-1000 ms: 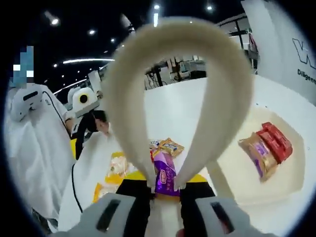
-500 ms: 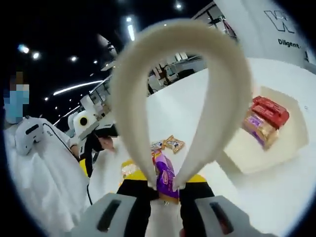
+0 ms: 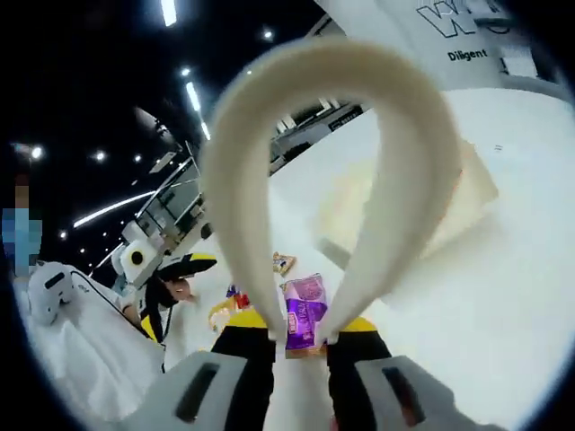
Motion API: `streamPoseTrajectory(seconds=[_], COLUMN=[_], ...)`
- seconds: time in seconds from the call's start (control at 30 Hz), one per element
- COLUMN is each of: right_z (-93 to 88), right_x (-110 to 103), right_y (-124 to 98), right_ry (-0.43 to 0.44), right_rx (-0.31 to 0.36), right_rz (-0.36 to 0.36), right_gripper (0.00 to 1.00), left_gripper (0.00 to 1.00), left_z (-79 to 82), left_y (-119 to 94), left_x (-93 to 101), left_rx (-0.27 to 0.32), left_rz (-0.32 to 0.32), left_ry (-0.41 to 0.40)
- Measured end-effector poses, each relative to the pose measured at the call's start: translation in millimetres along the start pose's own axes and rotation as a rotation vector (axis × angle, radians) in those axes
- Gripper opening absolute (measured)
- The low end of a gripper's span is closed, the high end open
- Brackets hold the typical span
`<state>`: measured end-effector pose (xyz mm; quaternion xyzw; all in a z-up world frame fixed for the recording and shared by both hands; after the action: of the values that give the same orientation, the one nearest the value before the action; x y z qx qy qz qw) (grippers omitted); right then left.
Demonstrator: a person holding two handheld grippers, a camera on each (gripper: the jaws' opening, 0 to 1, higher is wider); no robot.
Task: Place the target food into the container with the food tongs after gripping and lifting it, then release it inside without dropping or visibly crushing the food.
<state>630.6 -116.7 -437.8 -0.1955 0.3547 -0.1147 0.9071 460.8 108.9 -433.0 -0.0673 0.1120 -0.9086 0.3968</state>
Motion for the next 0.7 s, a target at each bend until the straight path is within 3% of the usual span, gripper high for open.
streamPoseTrajectory(seconds=[0.13,0.17,0.37,0.7], right_z=[7.6,7.1,1.4,-5.0], right_x=[-8,-10,-19,-28], right_y=[-2,-3,0,11], right_ry=[-0.17,-0.238,-0.441,-0.688], right_rx=[0.069,0.047,0.001,-0.053], right_rz=[-0.015,-0.039,-0.122,-0.209], right_gripper=[0.23,0.24,0.25,0.25], left_gripper=[0.9,0.9,0.9,0.9], left_z=[0.5,0.3,0.9,1.8], left_y=[0,-1,-1,-1], left_x=[0.7,0.4,0.7,0.4], left_rx=[0.001,0.001,0.0,-0.001], left_rz=[0.0,0.002,0.002,0.001], left_ry=[0.001,0.001,0.002,0.005])
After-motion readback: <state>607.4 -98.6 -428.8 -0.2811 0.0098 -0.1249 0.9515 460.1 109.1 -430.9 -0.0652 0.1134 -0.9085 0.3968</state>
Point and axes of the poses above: the point that each gripper's makers call its tool centre point, and the gripper's own axes: y roughly forward along the fingers, x roughly to its right, z roughly out of its top, the point moved 8 cm from there along -y, roughly backward along the fingers, and after that the axes turned 3 degrees about y, right-handed, at the moved point
